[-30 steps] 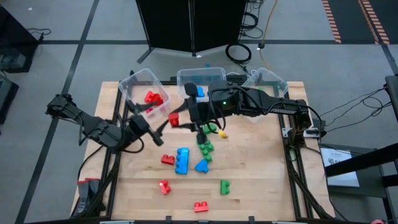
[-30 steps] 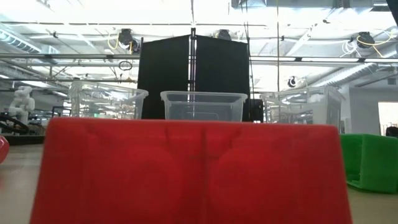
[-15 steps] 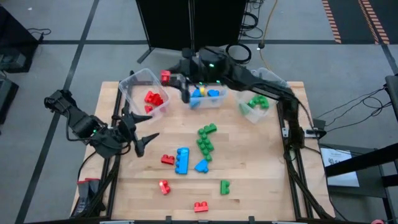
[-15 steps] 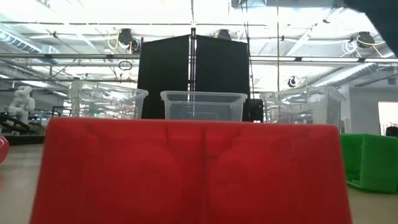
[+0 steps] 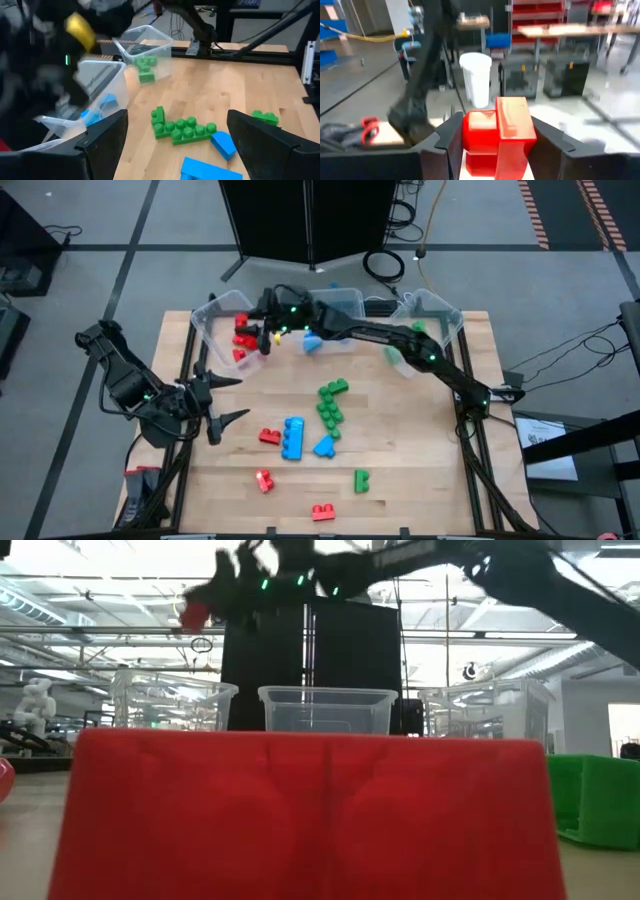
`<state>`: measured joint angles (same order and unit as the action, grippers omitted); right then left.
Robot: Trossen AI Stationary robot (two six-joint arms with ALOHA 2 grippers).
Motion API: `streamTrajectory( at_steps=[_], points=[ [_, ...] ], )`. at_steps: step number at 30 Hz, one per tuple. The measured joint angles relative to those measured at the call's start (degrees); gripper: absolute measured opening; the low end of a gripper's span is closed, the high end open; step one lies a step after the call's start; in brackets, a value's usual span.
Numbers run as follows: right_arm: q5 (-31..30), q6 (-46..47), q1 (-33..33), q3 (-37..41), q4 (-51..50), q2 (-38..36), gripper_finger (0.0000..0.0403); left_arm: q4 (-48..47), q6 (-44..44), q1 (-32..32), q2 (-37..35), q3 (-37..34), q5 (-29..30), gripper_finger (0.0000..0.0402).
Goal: Sort blocks
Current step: Put the red game piece into the left transparent bin, then put the green game piece into the right transparent bin
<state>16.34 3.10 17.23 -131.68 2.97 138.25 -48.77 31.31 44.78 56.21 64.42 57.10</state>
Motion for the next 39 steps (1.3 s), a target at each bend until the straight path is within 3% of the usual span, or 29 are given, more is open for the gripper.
streamTrajectory(
  at_steps=[17,30,33,39],
  points=[
    [-7.6,3.2,0.6,0.0,-9.9,7.1,0.0163,-1.5,-0.1,0.4,0.0,0.0,0.0,0.0336],
    [-5.7,1.8,0.4,0.0,-9.9,6.7,0.0257,-1.5,-0.1,0.4,0.0,0.0,0.1,0.0336],
    [-4.6,2.2,0.4,-3.0,-12.2,6.6,0.028,-1.5,-0.1,0.4,0.0,0.0,0.1,0.0336],
    [-4.2,-5.3,0.9,-2.8,-13.9,-3.8,0.0298,-1.9,-0.1,0.4,0.0,0.0,0.0,0.0336]
  ],
)
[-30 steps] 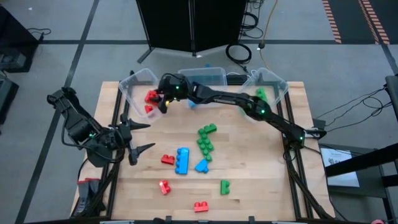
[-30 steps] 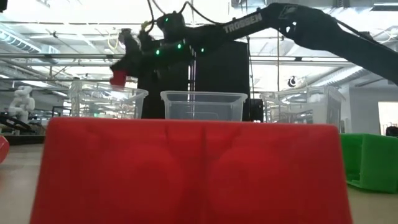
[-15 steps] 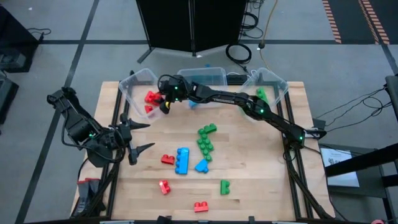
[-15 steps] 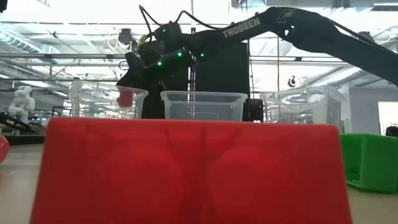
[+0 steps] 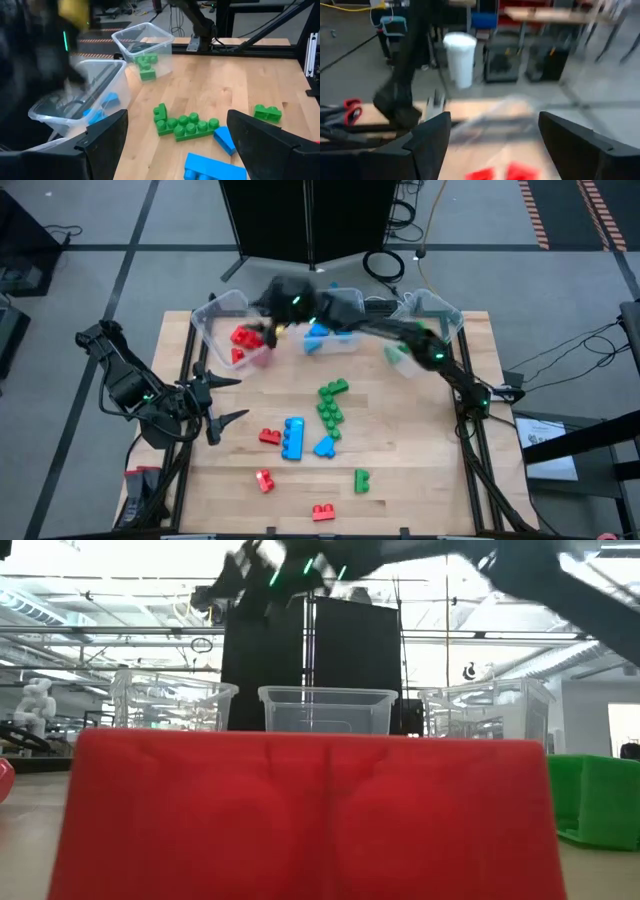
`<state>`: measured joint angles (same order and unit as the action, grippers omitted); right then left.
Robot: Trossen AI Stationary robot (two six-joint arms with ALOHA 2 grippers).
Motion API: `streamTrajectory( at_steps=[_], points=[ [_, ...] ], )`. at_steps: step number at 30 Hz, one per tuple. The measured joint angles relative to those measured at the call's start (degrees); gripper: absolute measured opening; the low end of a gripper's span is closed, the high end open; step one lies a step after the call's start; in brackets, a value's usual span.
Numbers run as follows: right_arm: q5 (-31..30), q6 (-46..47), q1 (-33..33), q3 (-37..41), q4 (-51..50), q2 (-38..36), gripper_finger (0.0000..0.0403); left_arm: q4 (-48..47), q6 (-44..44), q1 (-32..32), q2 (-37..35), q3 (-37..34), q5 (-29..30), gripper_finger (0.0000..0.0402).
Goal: Sort blocks
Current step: Put the green game piece into the right transparent bin
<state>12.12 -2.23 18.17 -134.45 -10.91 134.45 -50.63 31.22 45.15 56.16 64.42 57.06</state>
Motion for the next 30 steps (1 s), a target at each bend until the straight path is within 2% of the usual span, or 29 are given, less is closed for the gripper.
streamTrajectory(
  at_steps=[4,9,11,13,17,21,26,30],
  points=[
    [-0.3,-7.8,0.2,-0.2,-10.7,-15.1,0.0295,-2.2,0.8,0.0,0.0,0.0,-0.1,0.0336],
    [-0.3,-12.2,-1.7,-0.3,-35.6,-30.4,0.0297,-3.4,4.5,-0.9,0.0,-1.2,-1.3,0.0336],
    [-2.4,-10.1,-3.6,-0.1,-44.9,-33.8,0.0297,-3.4,4.5,-1.5,0.1,-2.0,-3.5,0.0336],
    [-7.0,-7.5,-6.3,0.0,-53.9,-36.4,0.0295,-3.4,4.5,-2.2,0.1,-2.6,-4.9,0.0336],
    [-15.5,-2.6,-11.8,0.8,-69.6,-37.7,0.0288,-3.3,4.6,-3.3,0.1,-2.9,-5.2,0.0336],
    [-18.4,-0.3,-16.0,7.2,-71.4,-34.9,0.0287,-2.4,4.6,-4.2,0.1,-2.9,-5.2,0.0336],
    [-18.3,-5.1,-18.3,19.3,-68.7,-31.4,0.0287,-2.4,5.8,-4.5,0.1,-2.9,-5.7,0.0336],
    [-18.4,-10.3,-17.9,29.8,-60.2,-28.4,0.0287,-2.4,6.1,-4.5,0.1,-2.9,-8.1,0.0336]
  ],
)
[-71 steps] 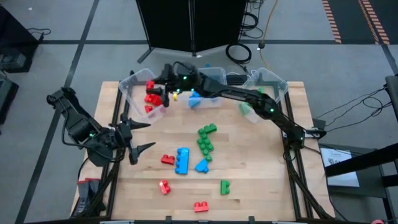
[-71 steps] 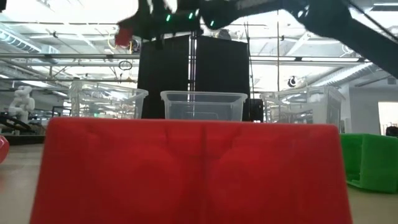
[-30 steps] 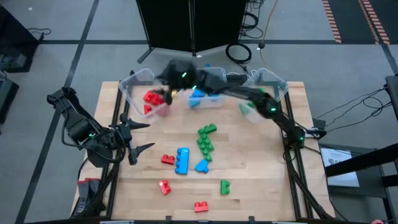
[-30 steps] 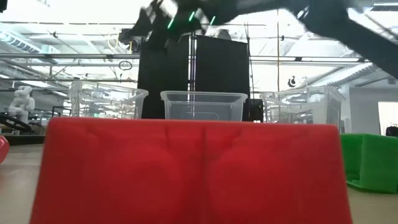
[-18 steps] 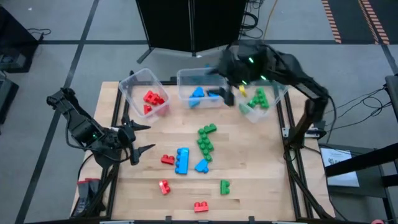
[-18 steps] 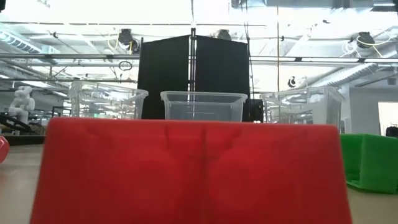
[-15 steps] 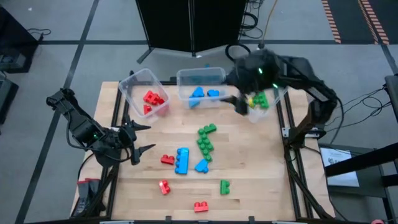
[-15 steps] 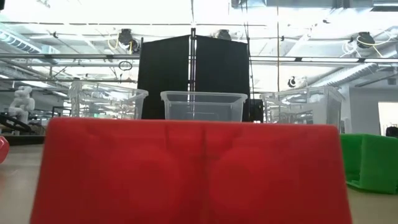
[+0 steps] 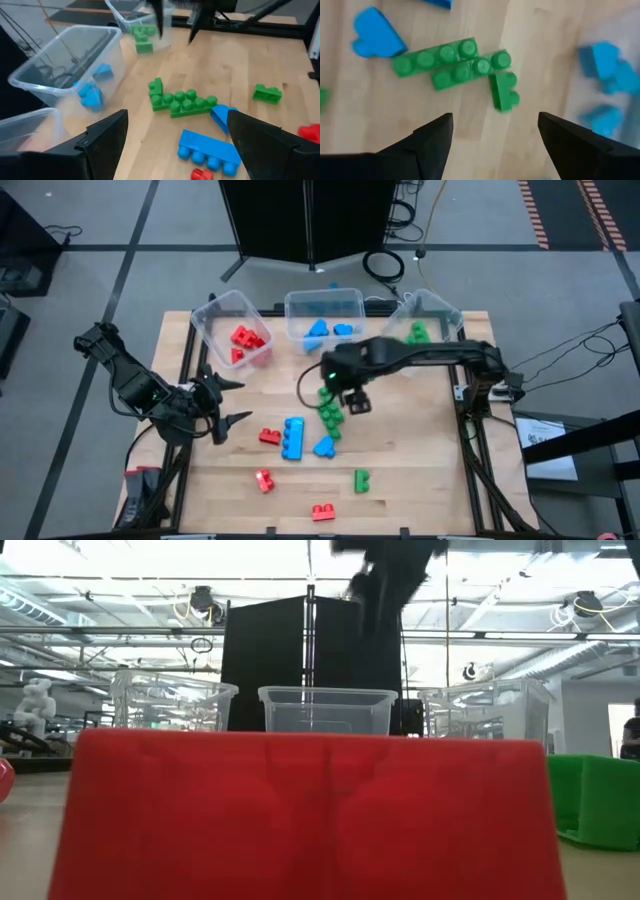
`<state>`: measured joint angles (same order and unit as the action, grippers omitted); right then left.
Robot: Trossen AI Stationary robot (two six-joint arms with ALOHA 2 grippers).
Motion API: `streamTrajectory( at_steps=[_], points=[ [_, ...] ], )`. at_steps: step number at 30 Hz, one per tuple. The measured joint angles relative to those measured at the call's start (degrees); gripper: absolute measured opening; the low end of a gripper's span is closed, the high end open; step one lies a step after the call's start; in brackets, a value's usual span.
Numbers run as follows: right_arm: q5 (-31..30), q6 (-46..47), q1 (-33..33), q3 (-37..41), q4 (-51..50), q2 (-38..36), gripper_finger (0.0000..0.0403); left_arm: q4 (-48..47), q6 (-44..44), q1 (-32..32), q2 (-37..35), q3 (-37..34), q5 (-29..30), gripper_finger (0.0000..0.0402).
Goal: Sort blocks
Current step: Put the green game piece into the right transparent bin
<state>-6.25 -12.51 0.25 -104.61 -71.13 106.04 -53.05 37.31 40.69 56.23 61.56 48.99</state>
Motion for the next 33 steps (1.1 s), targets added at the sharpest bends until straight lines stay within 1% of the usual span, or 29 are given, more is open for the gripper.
streamTrajectory(
  at_steps=[4,6,11,13,17,21,24,26,28,31,33],
  points=[
    [0.4,-5.2,1.5,5.7,9.8,1.5,0.0287,0.0,0.6,0.0,0.0,0.0,-0.9,0.0336],
    [0.4,-7.1,2.5,7.1,12.0,3.1,0.0287,-0.1,1.4,0.0,0.0,0.0,-1.0,0.0336],
    [0.7,-9.2,4.6,7.5,13.5,8.4,0.0287,-0.2,1.4,0.0,0.0,0.0,-2.5,0.0336],
    [2.3,-9.7,5.5,7.3,13.9,10.0,0.0287,-0.2,1.4,0.0,0.0,0.0,-2.5,0.0336],
    [3.6,-9.8,7.0,7.5,14.0,14.0,0.0287,-0.2,1.4,0.0,0.0,0.0,-2.7,0.0336],
    [5.1,-9.9,8.2,7.4,14.0,16.5,0.0286,-0.2,1.4,0.0,0.0,0.0,-2.7,0.0336],
    [5.1,-10.2,8.8,7.4,14.2,18.8,0.0282,-0.2,1.5,0.0,0.0,0.0,-2.7,0.0336],
    [5.1,-10.2,9.2,7.5,14.3,19.7,0.027,-0.2,1.4,0.0,0.0,0.0,-2.7,0.0336],
    [5.7,-10.3,9.5,7.4,14.2,20.3,0.0248,-0.2,1.4,0.0,0.0,0.0,-2.7,0.0336],
    [7.6,-10.3,9.7,7.3,14.3,21.5,0.0201,-0.3,1.4,0.0,0.0,0.0,-2.7,0.0336],
    [7.5,-9.9,9.8,7.3,14.3,21.5,0.0164,-0.4,1.4,0.0,0.0,0.0,-2.8,0.0336]
  ],
)
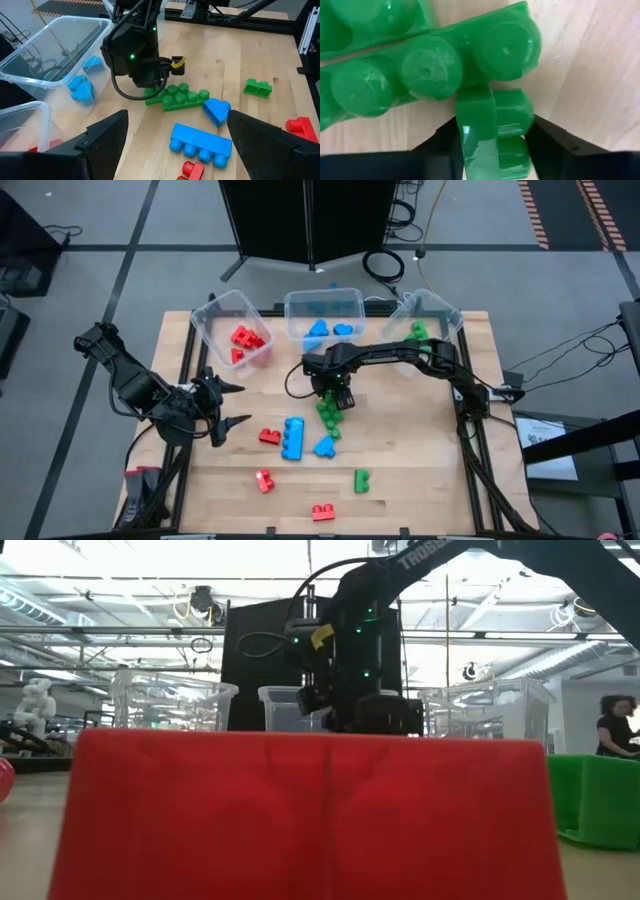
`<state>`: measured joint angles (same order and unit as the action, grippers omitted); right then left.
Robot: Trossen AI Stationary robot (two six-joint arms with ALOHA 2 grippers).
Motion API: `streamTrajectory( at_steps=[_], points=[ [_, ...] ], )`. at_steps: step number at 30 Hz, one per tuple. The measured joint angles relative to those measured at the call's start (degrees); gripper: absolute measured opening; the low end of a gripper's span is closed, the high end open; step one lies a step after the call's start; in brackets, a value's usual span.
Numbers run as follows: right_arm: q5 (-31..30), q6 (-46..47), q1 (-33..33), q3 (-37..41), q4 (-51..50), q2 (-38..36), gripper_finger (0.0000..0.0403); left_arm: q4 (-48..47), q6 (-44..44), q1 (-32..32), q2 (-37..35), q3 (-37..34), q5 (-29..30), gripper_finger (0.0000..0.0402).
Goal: Sort blocks
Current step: Put the green game piece into the right transparent bin
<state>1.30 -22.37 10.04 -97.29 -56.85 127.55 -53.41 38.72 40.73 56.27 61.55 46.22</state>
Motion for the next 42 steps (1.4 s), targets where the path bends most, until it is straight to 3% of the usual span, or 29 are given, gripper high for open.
streamTrajectory(
  at_steps=[1,12,21,26,31,38,42],
  points=[
    [-0.1,0.3,0.1,0.0,0.0,0.0,0.015,-0.1,0.0,0.0,0.0,0.0,0.0,0.0336],
    [-1.4,2.3,0.1,-0.7,-3.3,-1.4,0.0149,-1.3,0.0,0.0,0.0,0.0,0.0,0.0336],
    [-1.4,4.3,0.3,-9.1,-9.5,-7.3,0.0149,-1.7,-0.1,0.0,0.1,0.0,-0.3,0.0336],
    [-2.1,5.9,1.9,-15.9,-11.2,-15.9,0.0149,-1.7,-0.5,0.0,0.2,0.0,-0.4,0.0336],
    [-9.7,8.2,4.4,-19.5,-10.7,-28.2,0.0149,-1.6,-1.6,0.0,0.2,0.0,0.0,0.0336],
    [-18.9,14.5,11.2,-19.1,-10.0,-44.5,0.0149,-1.6,-1.6,0.0,0.2,0.0,2.5,0.0336],
    [-23.7,17.8,15.9,-13.8,-8.6,-51.5,0.0149,-1.2,-1.5,0.0,0.2,0.0,3.9,0.0336]
  ],
)
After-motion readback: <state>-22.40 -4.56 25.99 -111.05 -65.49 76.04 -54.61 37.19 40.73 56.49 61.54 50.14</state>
